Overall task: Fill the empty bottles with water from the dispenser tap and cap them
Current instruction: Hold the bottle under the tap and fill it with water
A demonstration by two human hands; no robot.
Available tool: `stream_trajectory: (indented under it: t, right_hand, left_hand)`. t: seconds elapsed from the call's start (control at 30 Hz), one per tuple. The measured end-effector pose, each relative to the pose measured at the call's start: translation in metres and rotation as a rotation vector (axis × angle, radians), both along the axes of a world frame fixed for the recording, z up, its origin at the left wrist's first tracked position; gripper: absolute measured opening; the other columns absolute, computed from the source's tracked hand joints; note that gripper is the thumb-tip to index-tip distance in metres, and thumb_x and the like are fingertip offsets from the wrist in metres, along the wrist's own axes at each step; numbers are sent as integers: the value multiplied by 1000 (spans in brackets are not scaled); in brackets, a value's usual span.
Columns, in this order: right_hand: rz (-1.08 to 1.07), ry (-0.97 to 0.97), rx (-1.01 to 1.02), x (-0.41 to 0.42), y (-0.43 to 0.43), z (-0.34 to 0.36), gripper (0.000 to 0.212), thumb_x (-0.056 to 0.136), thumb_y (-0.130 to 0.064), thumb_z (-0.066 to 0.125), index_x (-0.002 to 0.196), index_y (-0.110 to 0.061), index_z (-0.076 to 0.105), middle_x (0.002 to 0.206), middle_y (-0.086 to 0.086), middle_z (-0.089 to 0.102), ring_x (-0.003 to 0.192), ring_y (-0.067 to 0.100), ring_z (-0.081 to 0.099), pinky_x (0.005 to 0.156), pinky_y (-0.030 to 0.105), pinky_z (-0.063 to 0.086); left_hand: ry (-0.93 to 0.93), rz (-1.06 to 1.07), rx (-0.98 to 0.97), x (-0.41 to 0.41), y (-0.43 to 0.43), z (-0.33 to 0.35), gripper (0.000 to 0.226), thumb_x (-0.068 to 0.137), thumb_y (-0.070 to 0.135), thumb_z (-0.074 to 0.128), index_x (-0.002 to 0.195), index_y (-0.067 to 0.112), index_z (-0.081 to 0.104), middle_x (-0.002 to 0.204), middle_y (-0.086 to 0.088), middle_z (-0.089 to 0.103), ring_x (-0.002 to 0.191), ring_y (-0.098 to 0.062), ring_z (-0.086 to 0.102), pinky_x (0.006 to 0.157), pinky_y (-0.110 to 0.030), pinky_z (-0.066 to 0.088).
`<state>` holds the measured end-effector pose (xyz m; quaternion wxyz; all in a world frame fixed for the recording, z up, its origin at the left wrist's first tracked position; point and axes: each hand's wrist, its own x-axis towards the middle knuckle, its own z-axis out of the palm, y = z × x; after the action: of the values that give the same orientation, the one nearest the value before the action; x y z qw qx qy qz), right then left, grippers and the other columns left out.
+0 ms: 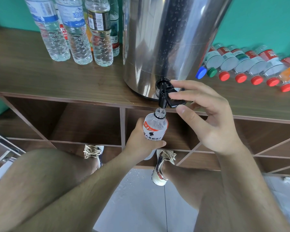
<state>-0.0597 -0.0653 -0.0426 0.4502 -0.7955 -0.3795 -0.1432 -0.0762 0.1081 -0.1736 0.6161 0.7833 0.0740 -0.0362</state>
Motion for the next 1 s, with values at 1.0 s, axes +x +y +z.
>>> stream_trajectory:
  t: [1.0]
  right_hand:
    - [-5,-7,-15,1,-2,0,21,98,-4,66,117,-6,74,139,5,65,106,23,67,79,25,52]
  left_hand:
    - [22,10,55,-1,-3,-4,78,76,24,91,125,36,32,102,25,49,93,0,54,60,5,39]
